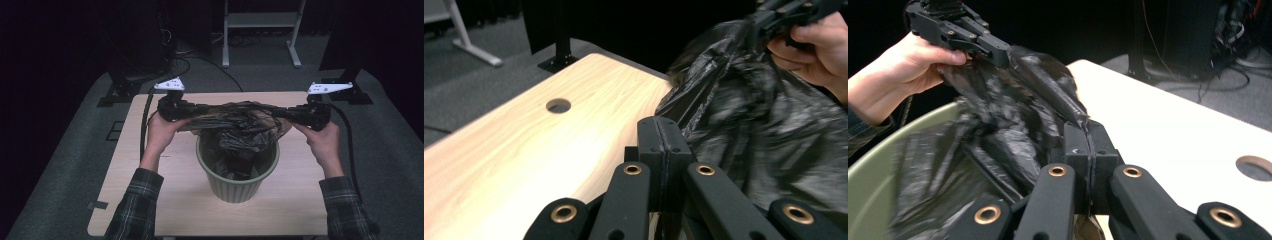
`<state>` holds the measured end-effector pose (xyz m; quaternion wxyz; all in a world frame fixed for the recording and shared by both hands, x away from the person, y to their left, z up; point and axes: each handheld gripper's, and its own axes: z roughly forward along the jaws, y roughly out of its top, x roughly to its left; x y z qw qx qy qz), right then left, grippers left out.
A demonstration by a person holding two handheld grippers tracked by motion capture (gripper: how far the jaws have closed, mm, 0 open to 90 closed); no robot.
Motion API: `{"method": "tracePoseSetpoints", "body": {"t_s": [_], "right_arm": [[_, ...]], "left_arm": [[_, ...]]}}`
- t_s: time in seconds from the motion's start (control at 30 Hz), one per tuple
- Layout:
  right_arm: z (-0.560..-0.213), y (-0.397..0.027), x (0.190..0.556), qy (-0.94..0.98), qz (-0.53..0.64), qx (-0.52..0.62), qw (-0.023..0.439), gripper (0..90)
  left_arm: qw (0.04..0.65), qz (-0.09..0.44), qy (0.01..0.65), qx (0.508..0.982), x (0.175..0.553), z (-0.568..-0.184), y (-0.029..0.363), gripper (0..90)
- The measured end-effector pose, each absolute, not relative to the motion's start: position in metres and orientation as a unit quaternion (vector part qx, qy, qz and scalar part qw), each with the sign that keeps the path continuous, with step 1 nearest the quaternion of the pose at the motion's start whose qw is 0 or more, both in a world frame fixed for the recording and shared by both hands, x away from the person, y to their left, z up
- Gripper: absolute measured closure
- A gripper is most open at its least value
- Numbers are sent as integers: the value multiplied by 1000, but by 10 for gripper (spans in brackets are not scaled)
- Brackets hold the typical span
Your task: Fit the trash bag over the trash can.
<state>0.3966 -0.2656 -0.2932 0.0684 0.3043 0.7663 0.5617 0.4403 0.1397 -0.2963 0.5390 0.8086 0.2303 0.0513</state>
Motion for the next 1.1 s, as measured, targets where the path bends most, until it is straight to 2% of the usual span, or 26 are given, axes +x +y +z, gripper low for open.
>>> {"method": "tracePoseSetpoints", "body": {"t_s": [0.23,0.47,0.57,0.63,0.83,1.0,1.1], "right_arm": [[-326,-257,420,789,503,351,48,898],[-360,-258,421,794,487,362,23,874],[-360,-267,413,784,500,367,25,649],[-350,-279,406,769,517,374,47,583],[-305,-300,378,735,592,324,63,507],[-290,-268,359,765,586,259,58,364],[-293,-247,356,779,579,236,52,330]], "left_arm": [[509,-4,292,809,463,-347,136,897],[499,-31,282,819,458,-370,135,896],[500,-28,277,820,452,-368,137,896],[498,-22,277,822,449,-366,139,896],[503,-21,276,819,446,-364,141,895],[505,-24,275,818,443,-363,139,896],[504,-24,271,820,441,-361,137,896]]}}
